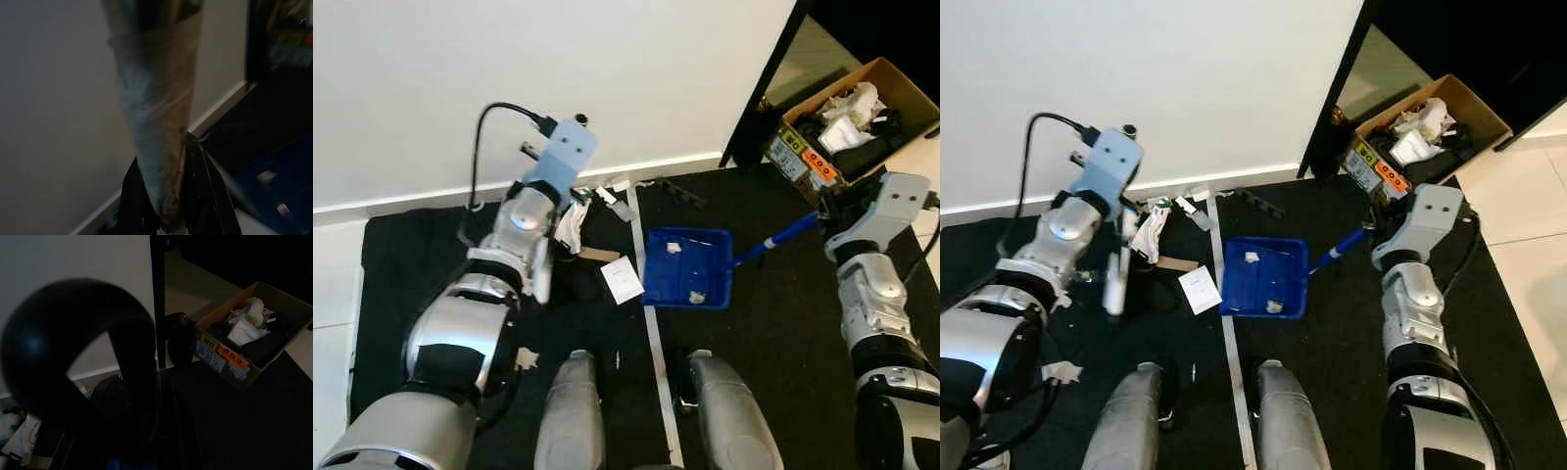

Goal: Sweep floor

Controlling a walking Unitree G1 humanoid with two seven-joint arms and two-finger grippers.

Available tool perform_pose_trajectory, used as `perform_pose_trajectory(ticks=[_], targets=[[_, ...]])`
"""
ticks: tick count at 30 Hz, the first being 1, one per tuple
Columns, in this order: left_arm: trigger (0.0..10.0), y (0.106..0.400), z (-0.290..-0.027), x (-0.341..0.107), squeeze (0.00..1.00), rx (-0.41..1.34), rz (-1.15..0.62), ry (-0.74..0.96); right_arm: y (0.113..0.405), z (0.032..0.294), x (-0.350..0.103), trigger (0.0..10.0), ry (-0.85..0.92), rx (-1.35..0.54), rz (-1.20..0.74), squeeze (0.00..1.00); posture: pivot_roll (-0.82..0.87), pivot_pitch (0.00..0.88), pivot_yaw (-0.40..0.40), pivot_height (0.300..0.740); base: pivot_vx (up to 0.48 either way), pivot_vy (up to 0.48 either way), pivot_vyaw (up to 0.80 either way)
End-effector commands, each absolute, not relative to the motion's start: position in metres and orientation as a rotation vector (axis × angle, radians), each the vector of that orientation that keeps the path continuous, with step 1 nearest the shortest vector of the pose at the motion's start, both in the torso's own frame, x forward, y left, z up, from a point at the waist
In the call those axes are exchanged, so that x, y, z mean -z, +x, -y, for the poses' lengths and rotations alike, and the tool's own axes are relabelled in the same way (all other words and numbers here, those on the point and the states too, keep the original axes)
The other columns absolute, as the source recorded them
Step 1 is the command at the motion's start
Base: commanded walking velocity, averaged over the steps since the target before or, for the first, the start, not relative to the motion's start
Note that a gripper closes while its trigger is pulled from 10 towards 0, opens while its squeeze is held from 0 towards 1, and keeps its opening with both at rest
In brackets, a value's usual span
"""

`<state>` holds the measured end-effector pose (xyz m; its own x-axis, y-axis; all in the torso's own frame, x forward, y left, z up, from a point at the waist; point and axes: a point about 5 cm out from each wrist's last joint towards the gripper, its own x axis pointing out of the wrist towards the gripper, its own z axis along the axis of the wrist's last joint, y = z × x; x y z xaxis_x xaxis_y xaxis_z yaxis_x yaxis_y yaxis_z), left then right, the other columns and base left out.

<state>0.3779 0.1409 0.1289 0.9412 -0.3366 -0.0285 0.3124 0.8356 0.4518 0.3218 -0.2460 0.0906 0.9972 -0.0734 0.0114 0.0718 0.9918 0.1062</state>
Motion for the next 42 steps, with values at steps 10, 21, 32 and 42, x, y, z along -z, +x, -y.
perform_pose_trajectory(ticks=[10, 21, 32, 42], targets=[[10.0, 0.366, -0.097, -0.111, 0.00, 0.453, 0.026, 0.217, 0.323, 0.233, -0.091, 10.0, 0.142, 0.021, 0.025, 0.00, -0.07, 0.290, 0.010, 0.740, 0.000, 0.000, 0.00], [10.0, 0.361, -0.053, -0.125, 0.00, 0.557, 0.097, 0.007, 0.327, 0.209, -0.084, 10.0, 0.191, -0.040, -0.008, 0.00, -0.04, 0.258, 0.011, 0.740, 0.000, 0.000, 0.00], [10.0, 0.380, -0.066, -0.182, 0.00, 0.489, 0.323, -0.052, 0.328, 0.201, -0.078, 10.0, 0.227, -0.041, -0.028, 0.00, -0.01, 0.180, 0.026, 0.740, 0.000, 0.000, 0.00], [10.0, 0.387, -0.135, -0.199, 0.00, 0.582, 0.300, 0.074, 0.322, 0.219, -0.068, 10.0, 0.244, 0.028, -0.058, 0.00, 0.04, 0.087, 0.032, 0.740, 0.000, 0.000, 0.00]])
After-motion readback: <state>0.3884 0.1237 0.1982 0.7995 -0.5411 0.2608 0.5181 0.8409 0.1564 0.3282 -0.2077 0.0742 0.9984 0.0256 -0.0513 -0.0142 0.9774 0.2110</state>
